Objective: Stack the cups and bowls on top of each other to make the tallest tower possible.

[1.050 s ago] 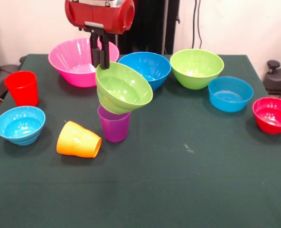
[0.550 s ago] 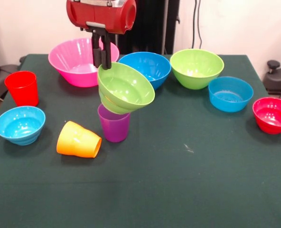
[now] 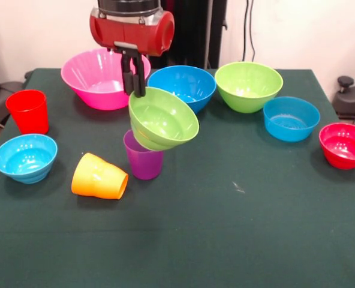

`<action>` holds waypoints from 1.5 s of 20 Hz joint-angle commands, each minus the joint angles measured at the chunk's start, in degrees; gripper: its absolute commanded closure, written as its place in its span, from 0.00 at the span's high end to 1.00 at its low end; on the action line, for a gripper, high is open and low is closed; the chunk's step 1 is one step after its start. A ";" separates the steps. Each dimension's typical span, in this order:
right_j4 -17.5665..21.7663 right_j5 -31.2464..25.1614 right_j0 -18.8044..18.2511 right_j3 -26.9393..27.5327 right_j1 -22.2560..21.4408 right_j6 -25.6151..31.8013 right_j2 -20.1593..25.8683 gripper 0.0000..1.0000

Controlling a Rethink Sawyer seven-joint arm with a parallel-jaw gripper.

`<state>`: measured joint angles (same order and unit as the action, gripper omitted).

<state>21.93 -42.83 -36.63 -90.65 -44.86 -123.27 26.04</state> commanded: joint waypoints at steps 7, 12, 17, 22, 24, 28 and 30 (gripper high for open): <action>9.12 -0.01 -0.86 -0.49 5.85 15.44 2.63 0.00; 8.75 -2.20 -1.66 -0.44 4.76 15.68 3.99 0.00; 8.16 -3.88 -2.02 -0.64 3.64 15.48 4.95 0.00; 7.17 -5.21 -1.91 -1.87 1.65 14.52 5.61 0.00; 6.99 -5.49 -1.76 -2.06 1.35 14.05 5.74 0.00; 6.83 -5.83 -1.80 -2.70 0.53 13.64 6.10 0.00; 6.88 -5.49 -2.08 -3.07 0.71 13.62 6.33 0.00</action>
<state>26.91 -42.83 -39.06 -90.64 -44.35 -123.27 29.58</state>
